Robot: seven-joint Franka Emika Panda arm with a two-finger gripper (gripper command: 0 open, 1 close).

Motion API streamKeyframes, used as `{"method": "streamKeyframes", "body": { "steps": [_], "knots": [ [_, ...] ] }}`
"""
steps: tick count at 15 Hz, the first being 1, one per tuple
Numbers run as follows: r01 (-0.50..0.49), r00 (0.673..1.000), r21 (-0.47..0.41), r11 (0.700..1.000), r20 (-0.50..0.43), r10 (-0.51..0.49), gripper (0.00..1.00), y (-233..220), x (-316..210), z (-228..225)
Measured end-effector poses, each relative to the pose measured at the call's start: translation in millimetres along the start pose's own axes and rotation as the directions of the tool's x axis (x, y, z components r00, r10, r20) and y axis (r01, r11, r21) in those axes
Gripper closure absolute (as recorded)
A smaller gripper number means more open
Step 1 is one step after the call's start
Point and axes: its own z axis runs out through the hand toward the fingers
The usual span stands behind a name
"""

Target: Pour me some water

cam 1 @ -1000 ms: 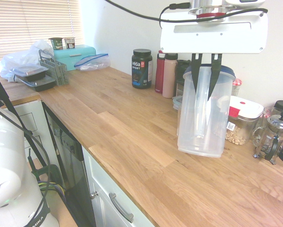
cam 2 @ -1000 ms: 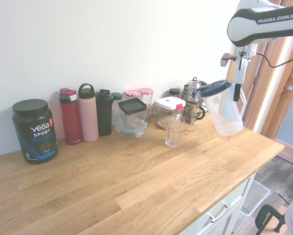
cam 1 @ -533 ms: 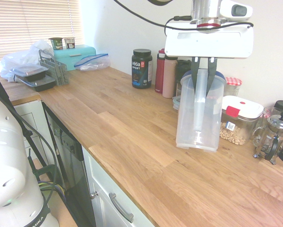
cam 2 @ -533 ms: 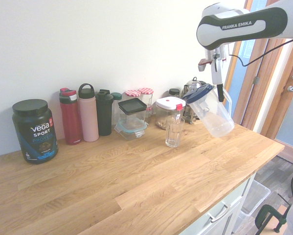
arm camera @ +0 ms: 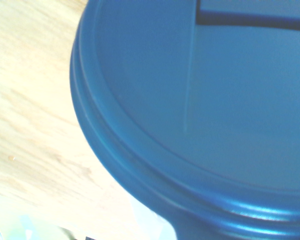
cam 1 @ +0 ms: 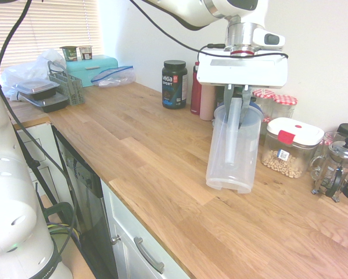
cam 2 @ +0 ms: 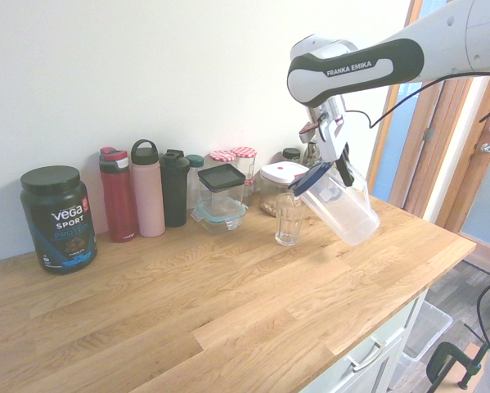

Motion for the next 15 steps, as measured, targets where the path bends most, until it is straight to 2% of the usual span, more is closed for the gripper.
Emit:
{"method": "streamKeyframes", "body": {
  "steps": [7,9,12,15],
  "knots": [
    [0.062,0.997,-0.021,0.998,0.046,-0.061,1.00,-3,-6,9],
    [0.083,0.996,-0.005,0.997,0.016,-0.083,1.00,8,-18,11],
    [0.092,0.992,0.090,0.992,-0.094,-0.084,1.00,37,-55,19],
    [0.046,0.986,0.214,0.976,-0.166,-0.010,1.00,52,-99,35]
  ]
}}
